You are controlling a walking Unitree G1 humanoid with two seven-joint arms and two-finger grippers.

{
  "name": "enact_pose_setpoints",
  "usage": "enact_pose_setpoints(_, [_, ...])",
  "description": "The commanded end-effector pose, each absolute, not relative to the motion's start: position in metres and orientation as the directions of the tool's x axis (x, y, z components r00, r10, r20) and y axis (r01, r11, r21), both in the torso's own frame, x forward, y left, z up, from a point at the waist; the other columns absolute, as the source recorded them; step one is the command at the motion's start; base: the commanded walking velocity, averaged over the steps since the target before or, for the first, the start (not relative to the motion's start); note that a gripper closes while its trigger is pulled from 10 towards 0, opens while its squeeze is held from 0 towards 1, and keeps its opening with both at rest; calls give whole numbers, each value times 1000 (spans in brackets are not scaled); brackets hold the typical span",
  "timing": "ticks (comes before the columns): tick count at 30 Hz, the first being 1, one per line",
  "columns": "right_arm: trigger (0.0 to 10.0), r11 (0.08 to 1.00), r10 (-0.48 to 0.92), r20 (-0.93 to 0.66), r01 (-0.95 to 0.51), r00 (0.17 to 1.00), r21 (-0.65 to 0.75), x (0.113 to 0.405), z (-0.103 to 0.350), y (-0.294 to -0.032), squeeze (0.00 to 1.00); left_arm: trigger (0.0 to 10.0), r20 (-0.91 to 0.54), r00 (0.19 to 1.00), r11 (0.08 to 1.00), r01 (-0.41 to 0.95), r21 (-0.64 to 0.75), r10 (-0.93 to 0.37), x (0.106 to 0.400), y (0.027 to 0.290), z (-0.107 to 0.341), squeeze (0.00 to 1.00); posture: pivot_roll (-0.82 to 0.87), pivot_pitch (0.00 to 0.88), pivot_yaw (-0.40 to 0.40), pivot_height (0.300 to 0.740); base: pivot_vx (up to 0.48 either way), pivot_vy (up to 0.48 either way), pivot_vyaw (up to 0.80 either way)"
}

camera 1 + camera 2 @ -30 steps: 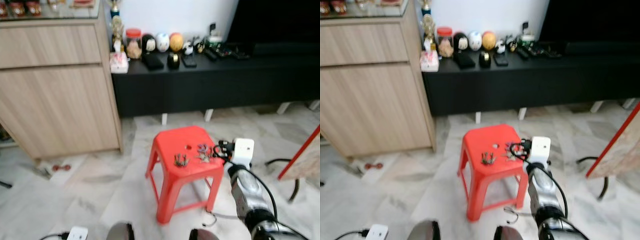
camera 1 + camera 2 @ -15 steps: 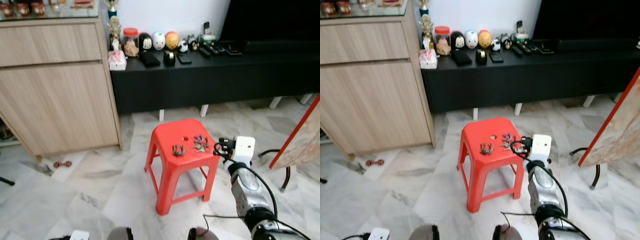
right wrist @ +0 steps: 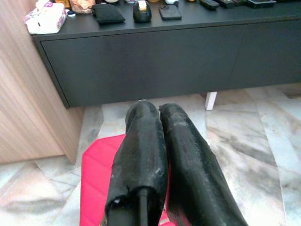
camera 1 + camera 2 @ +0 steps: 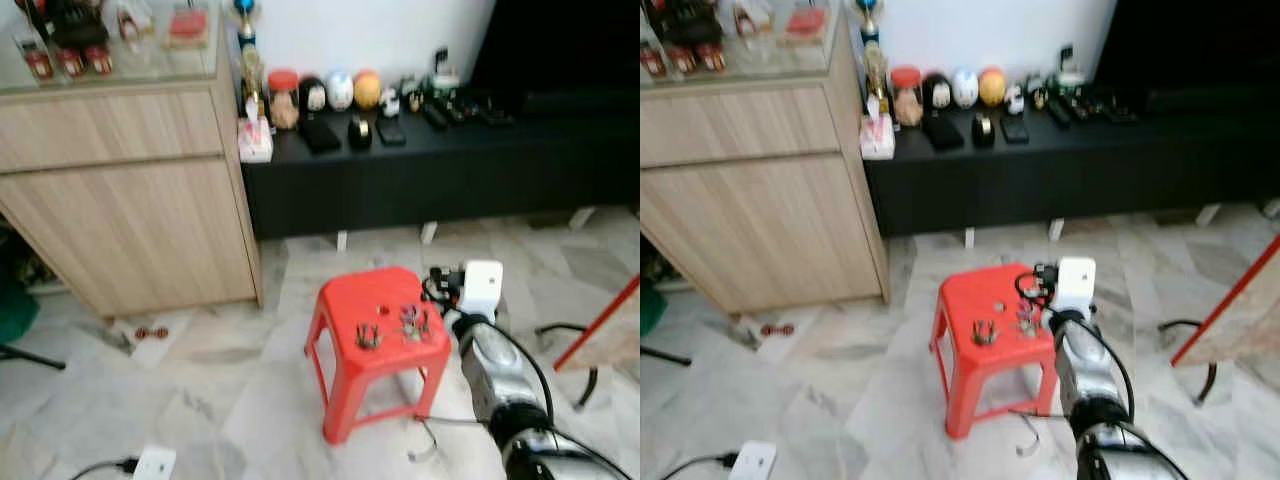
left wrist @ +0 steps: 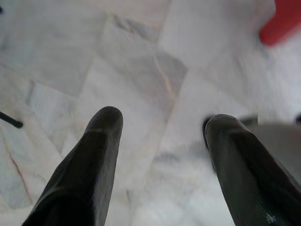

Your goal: Hang keys on a hook

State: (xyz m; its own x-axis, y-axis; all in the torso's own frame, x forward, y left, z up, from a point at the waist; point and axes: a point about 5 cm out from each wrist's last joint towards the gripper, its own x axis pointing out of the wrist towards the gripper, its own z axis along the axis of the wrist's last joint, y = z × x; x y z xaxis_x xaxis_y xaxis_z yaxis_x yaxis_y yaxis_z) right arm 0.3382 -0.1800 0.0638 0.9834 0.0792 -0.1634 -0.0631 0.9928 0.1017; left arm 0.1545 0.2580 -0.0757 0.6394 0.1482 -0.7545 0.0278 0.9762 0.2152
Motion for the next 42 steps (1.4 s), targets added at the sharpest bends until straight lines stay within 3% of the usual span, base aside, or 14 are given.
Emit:
enact_pose_setpoints(1, [10000, 993, 97, -154, -85, 983, 83, 340, 69, -182, 0, 10000, -745, 645, 976, -1, 219, 168, 148, 257, -78, 0, 35, 0, -62, 740, 0, 0, 0])
enact_pose_setpoints(4, [10000, 992, 110, -157, -99, 982, 77, 341, 71, -183, 0, 10000, -710, 681, 970, 0, 245, 179, 151, 256, -75, 0, 38, 0, -70, 740, 0, 0, 0])
enact_pose_setpoints(5, [10000, 991, 122, -158, -111, 980, 77, 341, 72, -183, 0, 10000, -601, 786, 970, 12, 244, 142, 198, 252, -52, 0, 38, 0, -72, 740, 0, 0, 0])
enact_pose_setpoints(8, [10000, 988, 148, -161, -138, 976, 69, 341, 74, -182, 0, 10000, -453, 884, 953, 31, 302, 115, 247, 258, -13, 0, 39, 0, -80, 740, 0, 0, 0])
enact_pose_setpoints(12, [10000, 983, 185, -187, -179, 965, 46, 342, 77, -181, 0, 10000, -283, 956, 944, 25, 330, 74, 273, 255, 20, 0, 42, 0, -85, 740, 0, 0, 0])
enact_pose_setpoints(18, [10000, 958, 275, -264, -286, 924, -2, 341, 76, -175, 0, 10000, -171, 984, 950, 105, 296, -55, 293, 237, 46, 0, 39, 0, -90, 740, 0, 0, 0])
enact_pose_setpoints(24, [10000, 885, 410, -383, -463, 827, -52, 337, 75, -169, 0, 10000, -144, 954, 917, 292, 272, -262, 301, 209, 65, 0, 36, 0, -95, 740, 0, 0, 0])
enact_pose_setpoints(26, [10000, 818, 498, -415, -572, 762, -70, 334, 78, -164, 0, 10000, -162, 895, 866, 444, 231, -416, 299, 190, 72, 0, 36, 0, -100, 740, 0, 0, 0])
enact_pose_setpoints(33, [10000, 702, 583, -478, -703, 657, -112, 331, 83, -160, 0, 10000, -237, 770, 748, 635, 192, -593, 291, 171, 78, 0, 31, 0, -106, 740, 0, 0, 0])
enact_pose_setpoints(36, [10000, 548, 674, -517, -827, 528, -129, 322, 89, -154, 0, 10000, -301, 666, 664, 737, 123, -683, 282, 161, 80, 0, 32, 0, -107, 740, 0, 0, 0])
enact_pose_setpoints(40, [10000, 424, 685, -578, -888, 444, -180, 318, 91, -152, 0, 10000, -310, 610, 619, 781, 83, -729, 278, 155, 85, 0, 30, 0, -108, 740, 0, 0, 0])
enact_pose_setpoints(42, [10000, 313, 679, -627, -923, 382, -224, 315, 94, -152, 0, 10000, -330, 602, 609, 788, 96, -727, 277, 154, 87, 0, 30, 0, -108, 740, 0, 0, 0])
